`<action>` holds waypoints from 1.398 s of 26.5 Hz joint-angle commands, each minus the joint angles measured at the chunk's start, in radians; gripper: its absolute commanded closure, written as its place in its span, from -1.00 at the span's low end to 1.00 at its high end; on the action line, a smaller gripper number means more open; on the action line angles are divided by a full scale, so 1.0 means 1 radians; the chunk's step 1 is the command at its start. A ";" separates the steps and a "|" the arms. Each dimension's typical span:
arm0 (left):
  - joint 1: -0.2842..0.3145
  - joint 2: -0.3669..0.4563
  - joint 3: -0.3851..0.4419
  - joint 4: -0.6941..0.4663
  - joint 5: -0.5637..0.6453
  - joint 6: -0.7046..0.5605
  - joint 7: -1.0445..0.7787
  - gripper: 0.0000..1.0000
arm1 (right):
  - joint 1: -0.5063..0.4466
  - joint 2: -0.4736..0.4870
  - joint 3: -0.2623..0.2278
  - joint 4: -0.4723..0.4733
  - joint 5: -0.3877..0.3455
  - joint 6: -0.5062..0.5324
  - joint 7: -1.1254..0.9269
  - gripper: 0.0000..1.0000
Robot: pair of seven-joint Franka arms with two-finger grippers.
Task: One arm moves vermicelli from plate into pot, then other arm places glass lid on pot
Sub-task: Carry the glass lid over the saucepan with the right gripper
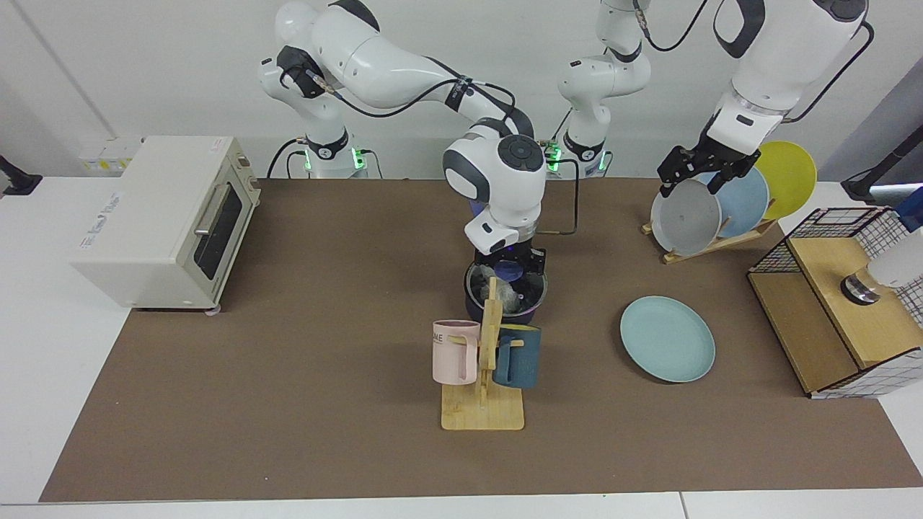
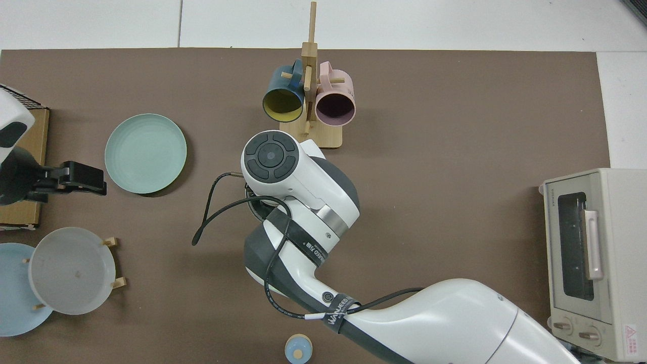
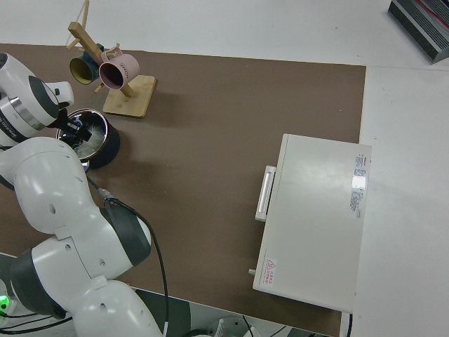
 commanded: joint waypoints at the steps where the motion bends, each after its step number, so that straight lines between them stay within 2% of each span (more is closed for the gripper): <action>1: 0.008 -0.013 -0.007 -0.011 0.012 0.009 0.002 -1.00 | 0.005 0.035 0.010 0.039 -0.026 -0.005 0.032 1.00; 8: 0.008 -0.013 -0.007 -0.011 0.012 0.009 0.002 -1.00 | 0.003 0.044 0.009 0.051 -0.026 -0.006 0.029 1.00; 20: 0.008 -0.015 -0.007 -0.010 0.012 0.009 0.002 -1.00 | 0.000 0.067 0.014 0.079 -0.020 -0.072 -0.003 1.00; 24: 0.008 -0.013 -0.007 -0.011 0.012 0.009 0.002 -1.00 | -0.006 0.068 0.030 0.079 -0.019 -0.100 -0.004 1.00; 37: 0.008 -0.013 -0.007 -0.011 0.012 0.009 0.002 -1.00 | -0.016 0.070 0.043 0.080 -0.009 -0.083 -0.004 1.00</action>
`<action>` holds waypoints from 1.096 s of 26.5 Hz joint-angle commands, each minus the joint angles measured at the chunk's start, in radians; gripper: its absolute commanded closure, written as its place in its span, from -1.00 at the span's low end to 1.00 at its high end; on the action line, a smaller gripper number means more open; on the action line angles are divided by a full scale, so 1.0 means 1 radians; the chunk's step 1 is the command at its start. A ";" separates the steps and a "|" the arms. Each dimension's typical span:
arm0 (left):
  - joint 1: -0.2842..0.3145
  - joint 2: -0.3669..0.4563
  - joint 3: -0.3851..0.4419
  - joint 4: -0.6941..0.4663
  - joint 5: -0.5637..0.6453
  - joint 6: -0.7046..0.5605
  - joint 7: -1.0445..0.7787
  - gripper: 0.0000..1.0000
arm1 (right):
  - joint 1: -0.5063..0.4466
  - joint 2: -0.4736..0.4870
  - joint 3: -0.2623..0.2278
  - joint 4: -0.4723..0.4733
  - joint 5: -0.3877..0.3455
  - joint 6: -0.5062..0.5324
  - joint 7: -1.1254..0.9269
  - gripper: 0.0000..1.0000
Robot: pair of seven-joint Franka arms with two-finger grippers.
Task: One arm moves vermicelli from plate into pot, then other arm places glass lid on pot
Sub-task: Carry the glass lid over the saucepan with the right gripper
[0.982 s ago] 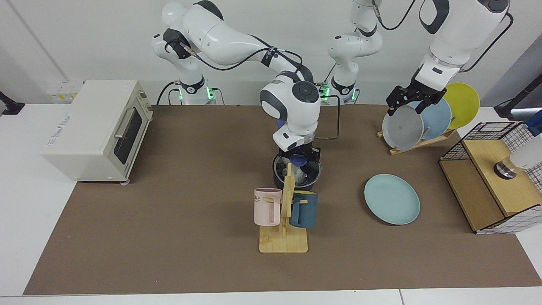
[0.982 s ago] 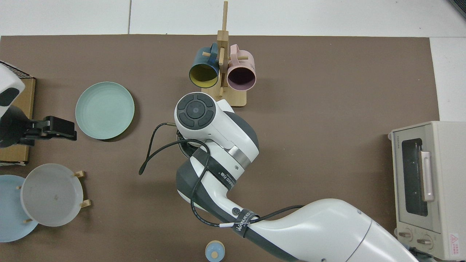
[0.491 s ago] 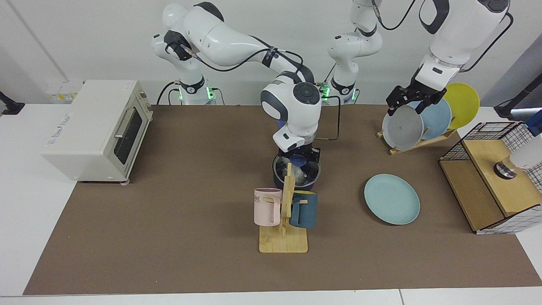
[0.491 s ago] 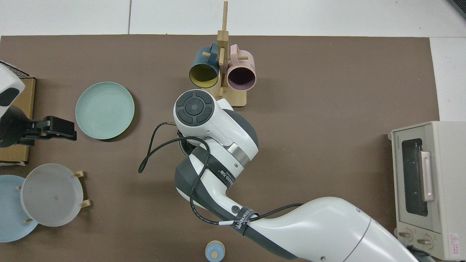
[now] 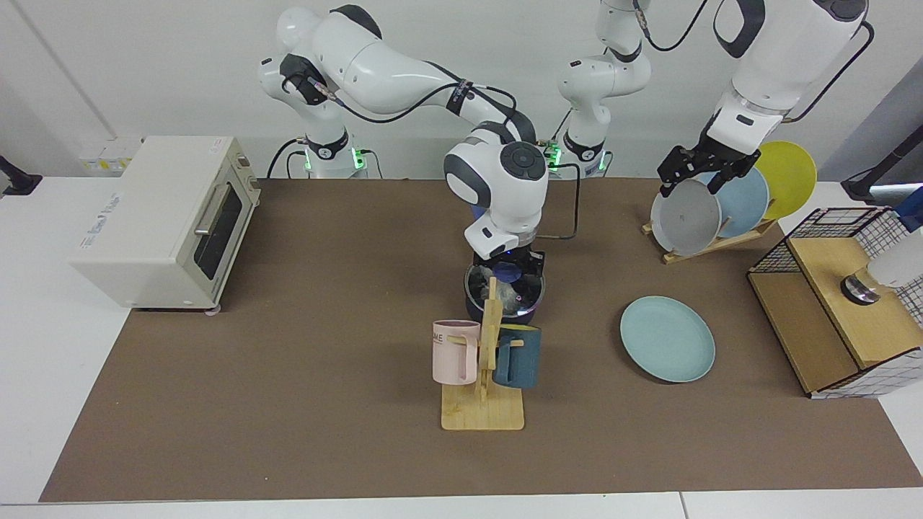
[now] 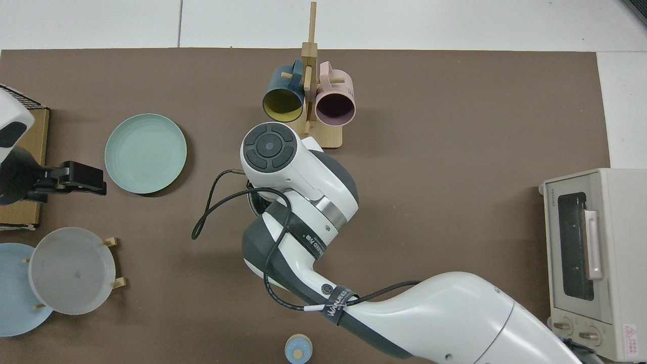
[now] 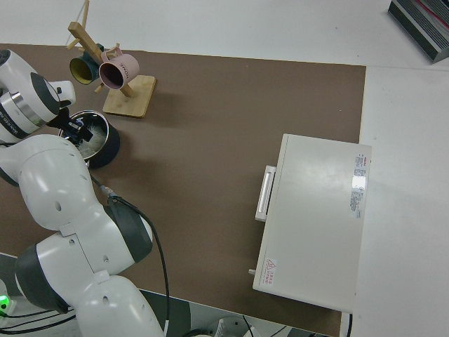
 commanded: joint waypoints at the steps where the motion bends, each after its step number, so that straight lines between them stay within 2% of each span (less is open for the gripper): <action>1: 0.008 -0.013 -0.007 -0.010 0.012 0.009 0.002 -1.00 | -0.016 0.031 0.032 0.019 -0.008 -0.015 -0.005 1.00; 4: 0.008 -0.013 -0.007 -0.010 0.012 0.009 0.002 -1.00 | -0.021 0.038 0.035 0.019 -0.008 -0.017 -0.018 1.00; 5: 0.008 -0.013 -0.007 -0.010 0.012 0.009 0.002 -1.00 | -0.021 0.038 0.035 0.019 -0.008 -0.015 -0.025 0.70; 6: 0.008 -0.014 -0.007 -0.010 0.012 0.009 0.002 -1.00 | -0.021 0.038 0.035 0.019 -0.008 -0.015 -0.030 0.02; 7: 0.008 -0.013 -0.007 -0.010 0.012 0.009 0.002 -1.00 | -0.021 0.038 0.035 0.019 -0.008 -0.015 -0.032 -0.99; 18: 0.008 -0.014 -0.007 -0.010 0.012 0.009 0.002 -1.00 | -0.030 0.032 0.038 0.019 -0.008 -0.020 -0.044 -1.00; 29: 0.008 -0.014 -0.009 -0.010 0.012 0.009 0.002 -1.00 | -0.084 -0.035 0.123 0.034 -0.011 -0.086 -0.047 -1.00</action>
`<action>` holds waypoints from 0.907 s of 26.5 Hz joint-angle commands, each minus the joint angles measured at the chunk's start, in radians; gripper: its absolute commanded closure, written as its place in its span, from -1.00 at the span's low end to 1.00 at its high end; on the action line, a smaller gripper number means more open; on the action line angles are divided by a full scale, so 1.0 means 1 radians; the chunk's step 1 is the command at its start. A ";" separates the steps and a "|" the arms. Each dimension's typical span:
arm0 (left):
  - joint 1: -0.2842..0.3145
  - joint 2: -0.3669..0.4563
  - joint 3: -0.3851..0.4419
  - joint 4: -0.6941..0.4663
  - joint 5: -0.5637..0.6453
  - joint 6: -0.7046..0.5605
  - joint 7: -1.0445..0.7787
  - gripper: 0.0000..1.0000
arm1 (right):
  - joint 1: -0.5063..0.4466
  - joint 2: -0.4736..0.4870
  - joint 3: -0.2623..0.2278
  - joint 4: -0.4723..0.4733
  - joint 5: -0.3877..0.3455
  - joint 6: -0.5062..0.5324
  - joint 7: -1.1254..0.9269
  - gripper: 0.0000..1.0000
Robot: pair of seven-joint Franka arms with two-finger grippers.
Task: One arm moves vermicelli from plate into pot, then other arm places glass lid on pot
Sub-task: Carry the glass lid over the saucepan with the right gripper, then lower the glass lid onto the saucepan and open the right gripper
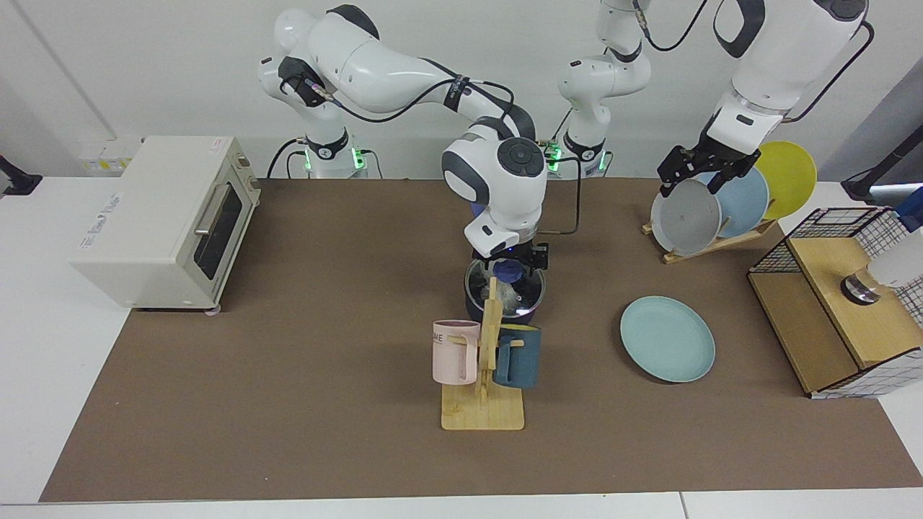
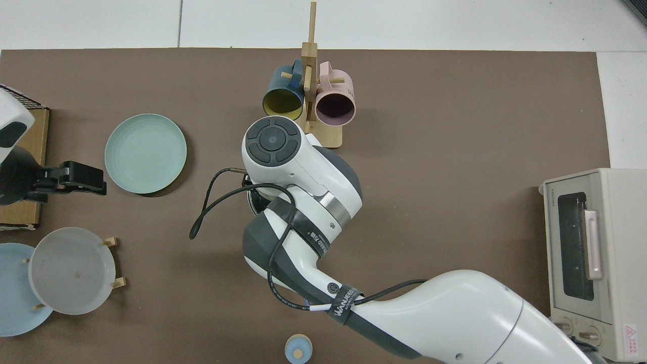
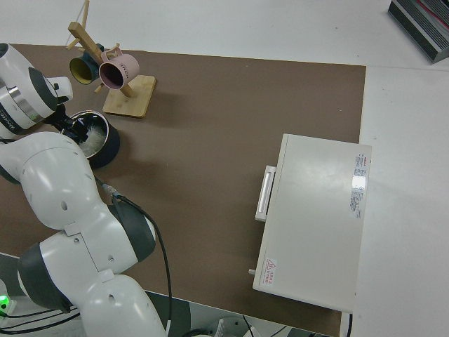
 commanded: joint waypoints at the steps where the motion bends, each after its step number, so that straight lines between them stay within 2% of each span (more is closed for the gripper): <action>1: 0.008 -0.014 -0.008 -0.010 0.012 0.009 0.002 -1.00 | -0.045 -0.048 0.056 0.005 -0.009 -0.054 -0.029 -1.00; 6: 0.008 -0.014 -0.008 -0.010 0.012 0.009 0.002 -1.00 | -0.066 -0.123 0.060 0.000 -0.008 -0.072 -0.050 -1.00; 12: 0.008 -0.014 -0.008 -0.010 0.012 0.009 0.002 -1.00 | -0.137 -0.212 0.053 -0.011 0.004 -0.078 -0.184 -1.00; 15: 0.008 -0.014 -0.008 -0.010 0.012 0.009 0.002 -1.00 | -0.172 -0.239 0.026 -0.012 0.070 -0.127 -0.222 -1.00; 18: 0.008 -0.014 -0.008 -0.010 0.012 0.009 0.002 -1.00 | -0.174 -0.298 -0.077 -0.015 0.135 -0.179 -0.349 -1.00; 22: 0.008 -0.014 -0.008 -0.010 0.012 0.009 0.002 -1.00 | -0.157 -0.385 -0.248 -0.046 0.260 -0.210 -0.519 -1.00; 24: 0.008 -0.014 -0.008 -0.010 0.012 0.009 0.002 -1.00 | -0.145 -0.425 -0.333 -0.070 0.296 -0.226 -0.605 -1.00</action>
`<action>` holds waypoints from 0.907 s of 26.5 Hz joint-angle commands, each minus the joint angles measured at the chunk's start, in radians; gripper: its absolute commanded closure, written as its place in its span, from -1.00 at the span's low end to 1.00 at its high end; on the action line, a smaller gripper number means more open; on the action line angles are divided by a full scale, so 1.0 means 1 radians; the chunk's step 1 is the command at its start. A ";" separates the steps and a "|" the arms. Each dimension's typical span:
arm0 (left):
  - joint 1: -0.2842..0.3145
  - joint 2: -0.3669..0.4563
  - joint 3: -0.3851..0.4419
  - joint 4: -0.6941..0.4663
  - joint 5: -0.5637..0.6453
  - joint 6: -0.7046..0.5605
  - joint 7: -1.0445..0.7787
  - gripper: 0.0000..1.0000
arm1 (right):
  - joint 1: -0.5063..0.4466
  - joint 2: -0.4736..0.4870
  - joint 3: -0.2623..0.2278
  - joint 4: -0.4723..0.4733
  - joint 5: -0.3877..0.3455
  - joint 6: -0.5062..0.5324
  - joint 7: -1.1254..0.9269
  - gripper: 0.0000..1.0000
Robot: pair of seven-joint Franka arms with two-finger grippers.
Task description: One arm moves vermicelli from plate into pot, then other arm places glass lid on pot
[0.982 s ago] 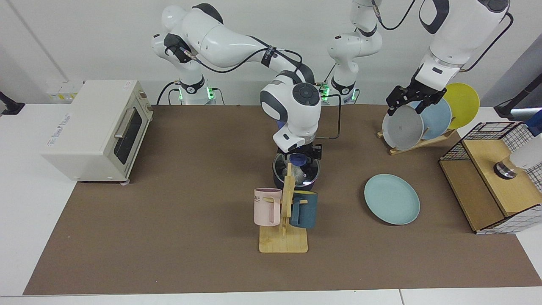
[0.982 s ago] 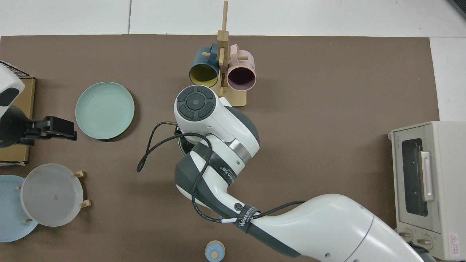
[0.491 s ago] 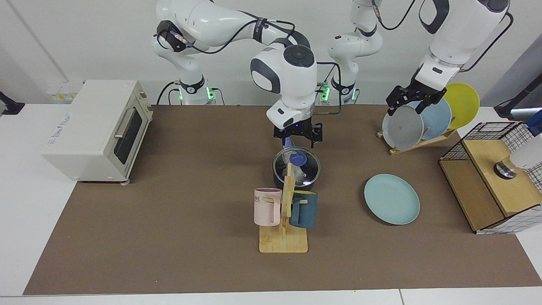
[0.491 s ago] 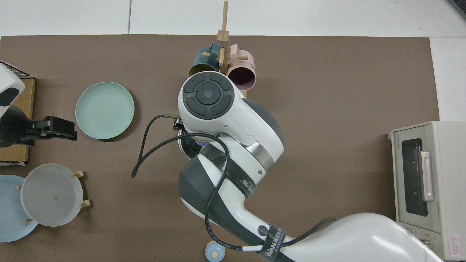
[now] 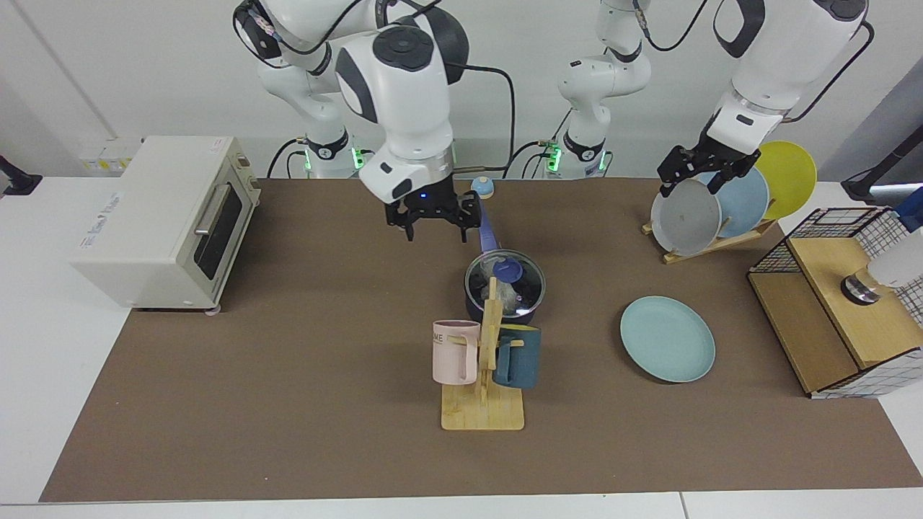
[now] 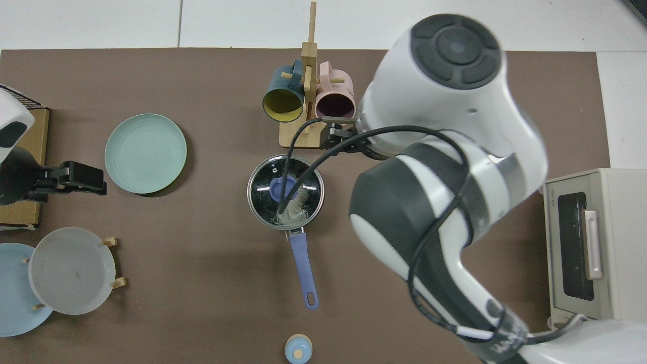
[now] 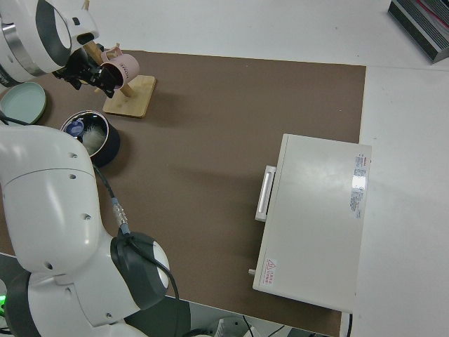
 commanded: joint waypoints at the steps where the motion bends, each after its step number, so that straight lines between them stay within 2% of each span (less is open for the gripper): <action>1: 0.008 -0.014 -0.008 -0.011 0.012 0.009 0.002 -1.00 | 0.017 -0.130 -0.188 -0.095 0.103 -0.035 -0.218 -1.00; 7: 0.008 -0.014 -0.008 -0.011 0.012 0.009 0.002 -1.00 | 0.015 -0.195 -0.349 -0.120 0.105 -0.081 -0.403 -1.00; 13: 0.008 -0.014 -0.008 -0.011 0.012 0.009 0.002 -1.00 | 0.032 -0.204 -0.484 -0.118 0.106 -0.110 -0.432 -1.00; 20: 0.008 -0.014 -0.008 -0.011 0.012 0.009 0.002 -1.00 | 0.008 -0.262 -0.539 -0.132 0.106 -0.132 -0.550 -1.00; 24: 0.008 -0.014 -0.008 -0.011 0.012 0.009 0.002 -1.00 | -0.023 -0.348 -0.552 -0.230 0.102 -0.130 -0.614 -1.00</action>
